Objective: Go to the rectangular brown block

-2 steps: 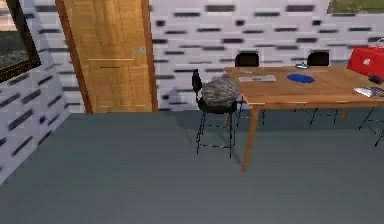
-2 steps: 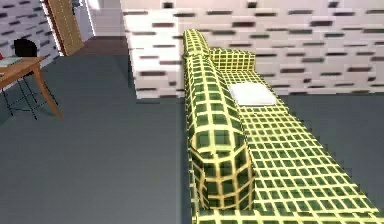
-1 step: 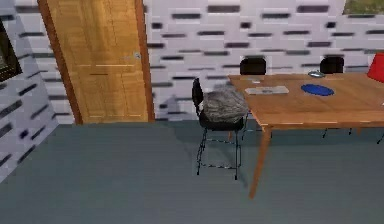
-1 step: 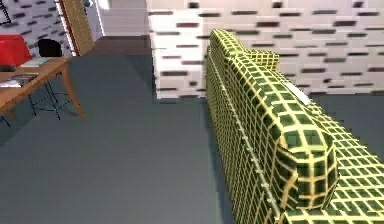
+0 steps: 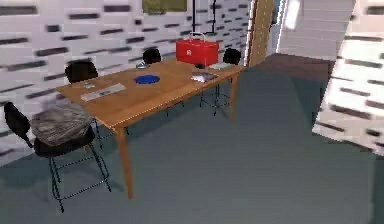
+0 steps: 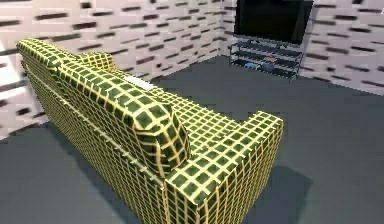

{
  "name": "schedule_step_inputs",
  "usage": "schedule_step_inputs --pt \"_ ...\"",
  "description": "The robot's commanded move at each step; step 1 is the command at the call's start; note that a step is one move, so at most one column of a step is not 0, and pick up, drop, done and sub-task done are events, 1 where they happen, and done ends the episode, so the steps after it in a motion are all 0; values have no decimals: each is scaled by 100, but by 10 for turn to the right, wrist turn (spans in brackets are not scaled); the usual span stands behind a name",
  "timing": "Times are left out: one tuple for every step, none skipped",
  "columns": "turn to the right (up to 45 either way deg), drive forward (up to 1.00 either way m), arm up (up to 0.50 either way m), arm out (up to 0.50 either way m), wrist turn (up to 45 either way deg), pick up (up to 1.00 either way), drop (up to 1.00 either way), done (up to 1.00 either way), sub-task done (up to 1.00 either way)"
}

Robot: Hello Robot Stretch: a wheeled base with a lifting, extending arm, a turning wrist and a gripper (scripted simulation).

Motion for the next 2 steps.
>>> schedule_step_inputs --pt "300 0 0 0 0 0 0 0 0" --pt "0 100 0 0 0 0 0 0 0"
